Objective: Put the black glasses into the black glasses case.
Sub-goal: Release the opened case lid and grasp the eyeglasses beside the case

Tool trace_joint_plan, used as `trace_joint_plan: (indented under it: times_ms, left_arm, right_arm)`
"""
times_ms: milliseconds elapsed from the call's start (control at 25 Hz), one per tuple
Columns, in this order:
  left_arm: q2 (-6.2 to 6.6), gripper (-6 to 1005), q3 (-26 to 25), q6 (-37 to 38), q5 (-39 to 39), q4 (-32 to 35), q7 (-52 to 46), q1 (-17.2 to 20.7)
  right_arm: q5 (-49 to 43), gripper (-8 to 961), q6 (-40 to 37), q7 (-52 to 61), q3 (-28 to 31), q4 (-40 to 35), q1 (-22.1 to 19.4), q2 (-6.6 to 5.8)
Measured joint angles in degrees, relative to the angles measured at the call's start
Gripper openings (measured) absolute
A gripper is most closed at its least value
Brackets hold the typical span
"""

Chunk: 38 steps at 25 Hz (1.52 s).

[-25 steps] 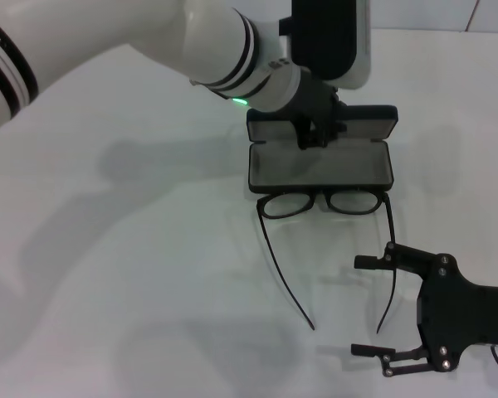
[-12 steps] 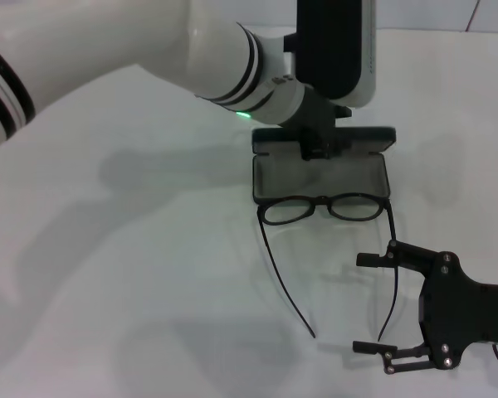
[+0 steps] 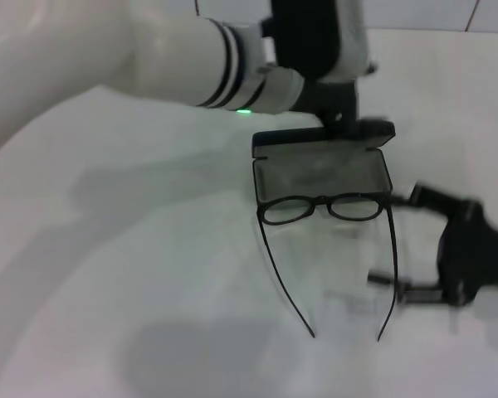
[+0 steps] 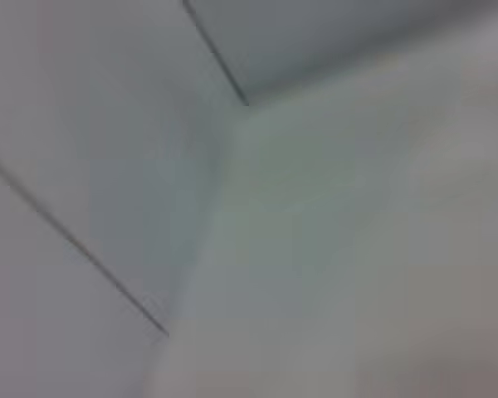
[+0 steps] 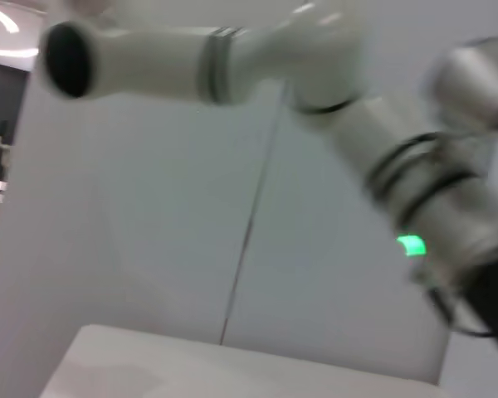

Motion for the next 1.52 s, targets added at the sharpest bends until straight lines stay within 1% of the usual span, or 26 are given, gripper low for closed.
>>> trace_joint_plan:
  times_ms: [40,80,120,160,200,240,280,320,360,400,440,520,560,640,760,840,960,1080,1160,1200,1280,1520]
  left_arm:
    - [0.02,614,0.1,-2.5,-3.5,1.4,1.6,2.4]
    - [0.02,634,0.2,-6.7,-10.9,2.4,4.6,6.1]
    - [0.01,655,0.1,-8.3,-14.0,2.5,5.6,7.5]
    - [0.01,675,-0.2,-11.1,-20.1,2.5,7.0,9.6]
    - [0.02,673,-0.5,-12.2,-24.2,2.2,7.8,10.8]
    - [0.11,671,-1.5,-13.4,-33.1,0.7,10.3,12.9]
    - [0.13,670,-1.8,-13.4,-35.3,0.1,11.1,13.4]
    - [0.18,668,-2.5,-13.0,-40.5,-1.2,13.5,14.2]
    - [0.19,666,-3.0,-12.3,-44.0,-2.6,15.8,14.8]
    - [0.21,665,-4.0,-10.2,-51.8,-5.2,21.1,16.0]
    - [0.22,665,-5.1,-7.7,-58.1,-7.8,26.0,17.1]
    - [0.22,663,-7.1,-2.4,-66.0,-11.4,32.4,18.5]
    - [0.22,663,-8.6,1.8,-70.6,-14.4,36.0,18.9]
    - [0.23,661,-11.7,8.9,-77.0,-20.8,40.5,18.8]
    - [0.28,660,-14.3,16.3,-83.2,-28.6,45.4,18.2]
    - [0.33,659,-14.8,18.9,-85.8,-32.7,48.2,18.1]
    - [0.32,657,-15.2,22.6,-87.9,-36.7,52.2,18.3]
    - [0.24,656,-15.6,26.2,-89.6,-40.3,55.5,18.4]
    - [0.23,655,-15.6,28.6,-90.7,-42.9,57.2,18.3]
    - [0.23,654,-15.6,29.5,-91.1,-44.1,57.8,18.3]
    - [0.19,654,-15.6,31.1,-91.5,-46.0,59.3,18.1]
    - [0.01,654,-15.3,33.3,-91.7,-48.3,62.2,18.4]
  right_arm:
    - [-0.2,868,0.2,2.9,0.5,-2.7,0.0,-0.2]
    - [-0.9,868,0.9,7.2,0.5,-6.7,0.1,-0.42]
    - [-2.2,868,2.2,11.3,0.5,-10.3,0.1,-0.54]
    - [-3.4,868,3.7,15.0,0.4,-13.8,0.1,-0.62]
    - [-5.6,868,5.8,19.4,0.4,-18.0,0.3,-0.6]
    - [-10.8,868,9.4,27.5,0.3,-25.4,1.3,-0.42]
    - [-10.8,868,9.4,27.5,0.3,-25.4,1.3,-0.42]
    - [-10.8,868,9.4,27.5,0.3,-25.4,1.3,-0.42]
    - [-18.9,868,10.8,37.2,0.2,-31.4,4.2,-0.28]
    - [-21.7,868,10.6,40.3,0.2,-32.6,5.7,-0.27]
    - [-24.6,868,10.2,43.7,0.1,-33.7,7.5,-0.28]
    - [-30.8,868,9.8,50.1,0.0,-35.0,11.5,-0.28]
    - [-33.5,868,9.8,52.5,0.0,-35.0,13.4,-0.23]
    - [-37.9,865,9.8,56.3,-0.1,-34.9,16.5,-0.17]
    - [-42.6,861,9.8,60.5,-2.5,-34.0,20.5,-0.08]
    - [-45.4,858,10.2,63.9,-5.8,-32.6,24.2,-0.07]
    - [-46.9,854,10.6,66.8,-9.7,-31.6,27.2,-0.02]
    - [-48.0,849,12.1,69.1,-13.8,-31.5,28.6,0.23]
    - [-48.2,847,12.8,69.8,-15.0,-31.5,28.9,0.33]
    - [-48.5,845,14.2,71.0,-17.4,-31.6,29.2,0.46]
    - [-48.6,842,15.2,71.5,-19.1,-31.3,29.5,0.55]
    - [-48.6,834,20.5,74.8,-26.8,-27.0,32.3,0.75]
